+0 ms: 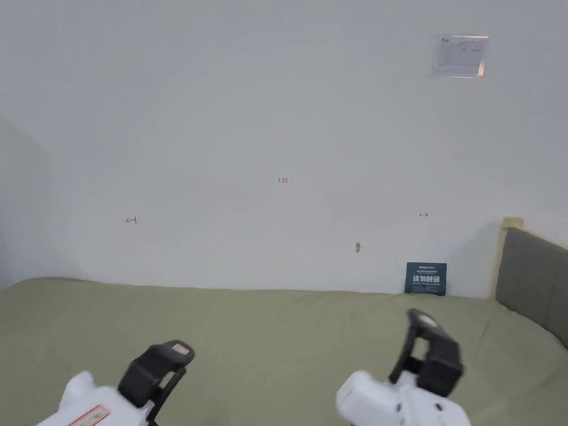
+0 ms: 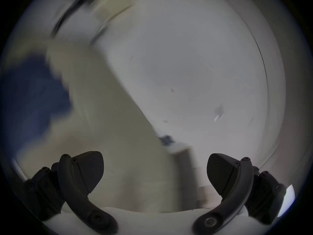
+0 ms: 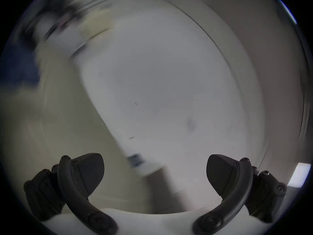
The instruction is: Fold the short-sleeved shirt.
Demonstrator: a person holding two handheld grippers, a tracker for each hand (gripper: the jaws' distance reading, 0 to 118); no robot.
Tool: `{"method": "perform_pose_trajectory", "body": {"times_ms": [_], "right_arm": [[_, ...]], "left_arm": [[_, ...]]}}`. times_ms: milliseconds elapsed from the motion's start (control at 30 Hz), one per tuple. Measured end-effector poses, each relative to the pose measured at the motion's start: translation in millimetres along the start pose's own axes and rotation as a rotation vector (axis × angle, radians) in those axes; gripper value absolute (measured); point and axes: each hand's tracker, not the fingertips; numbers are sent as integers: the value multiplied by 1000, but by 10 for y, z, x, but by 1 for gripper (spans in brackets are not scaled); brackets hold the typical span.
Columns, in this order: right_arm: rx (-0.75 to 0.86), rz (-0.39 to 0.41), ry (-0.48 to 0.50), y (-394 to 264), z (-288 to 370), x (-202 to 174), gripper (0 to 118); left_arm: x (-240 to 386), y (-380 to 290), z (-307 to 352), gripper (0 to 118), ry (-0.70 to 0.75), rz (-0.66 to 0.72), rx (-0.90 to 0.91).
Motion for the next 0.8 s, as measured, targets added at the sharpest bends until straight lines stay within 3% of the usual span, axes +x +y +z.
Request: {"method": "perform_pose_trajectory", "body": {"times_ms": [33, 67, 100, 167, 233, 267, 300, 367, 400, 467, 500, 533, 567, 600, 633, 733, 800], "right_arm": [[49, 195, -2, 18, 12, -110, 118], [106, 341, -2, 10, 26, -195, 118], [165, 418, 38, -10, 42, -242, 118], [217, 404, 104, -1, 71, -270, 118], [221, 369, 104, -52, 45, -217, 118], [161, 240, 120, -29, 0, -148, 118], [79, 49, 138, -12, -53, -51, 118], [-59, -407, 241, -118, -148, 237, 118], [-136, -679, 270, -209, -206, 371, 118], [-263, -1142, 289, -483, -279, 545, 118], [-297, -1353, 287, -637, -281, 577, 118], [-319, -1497, 261, -736, -269, 580, 118], [-324, -1595, 227, -840, -231, 554, 118], [-312, -1605, 190, -845, -184, 530, 118], [-320, -1567, 157, -853, -154, 505, 118], [-337, -1363, 126, -751, -109, 462, 118], [-342, -1312, 96, -730, -84, 454, 118]], "left_arm": [[-209, 36, -1, 118, -62, 174, -32], [-414, 23, -4, 118, -112, 322, -43], [-607, -26, -37, 118, -182, 433, -69], [-819, -59, -68, 118, -196, 544, -102], [-652, -218, 67, 118, -179, 447, -52], [-493, -291, 150, 118, -118, 341, -16], [-372, -309, 150, 118, -82, 213, 11], [-109, -358, 92, 118, 19, -51, 28], [88, -471, 88, 118, 61, -232, 46], [363, -699, 4, 118, 181, -648, 134], [461, -851, -62, 118, 271, -896, 204], [491, -962, -77, 118, 350, -1096, 275], [510, -1105, -137, 118, 400, -1284, 344], [519, -1170, -157, 118, 394, -1374, 353], [541, -1226, -168, 118, 373, -1450, 363], [544, -1301, -101, 118, 355, -1477, 351], [554, -1278, -125, 118, 358, -1450, 363]]}}
